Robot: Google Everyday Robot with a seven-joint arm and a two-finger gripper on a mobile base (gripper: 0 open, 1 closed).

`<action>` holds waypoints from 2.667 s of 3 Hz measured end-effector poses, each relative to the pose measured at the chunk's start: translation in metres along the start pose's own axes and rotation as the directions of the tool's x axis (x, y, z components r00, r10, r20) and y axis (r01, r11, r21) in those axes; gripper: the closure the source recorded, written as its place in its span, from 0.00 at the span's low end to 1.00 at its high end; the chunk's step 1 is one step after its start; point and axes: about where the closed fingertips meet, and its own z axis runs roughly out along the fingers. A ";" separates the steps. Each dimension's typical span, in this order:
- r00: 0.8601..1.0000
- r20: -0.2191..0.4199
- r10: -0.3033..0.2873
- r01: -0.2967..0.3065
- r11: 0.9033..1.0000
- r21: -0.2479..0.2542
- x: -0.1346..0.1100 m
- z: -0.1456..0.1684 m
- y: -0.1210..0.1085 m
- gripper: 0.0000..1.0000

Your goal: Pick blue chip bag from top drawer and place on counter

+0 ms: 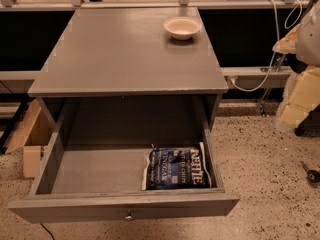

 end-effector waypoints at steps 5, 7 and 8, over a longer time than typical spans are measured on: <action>0.947 0.311 0.085 0.010 0.956 -0.294 -0.115 0.170 0.050 0.00; 0.955 0.285 0.082 0.006 0.955 -0.296 -0.116 0.193 0.046 0.00; 0.970 0.237 0.056 0.018 0.954 -0.300 -0.123 0.243 0.036 0.00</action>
Offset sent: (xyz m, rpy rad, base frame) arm 0.0177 0.0852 -0.1140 0.2436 0.1483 0.0928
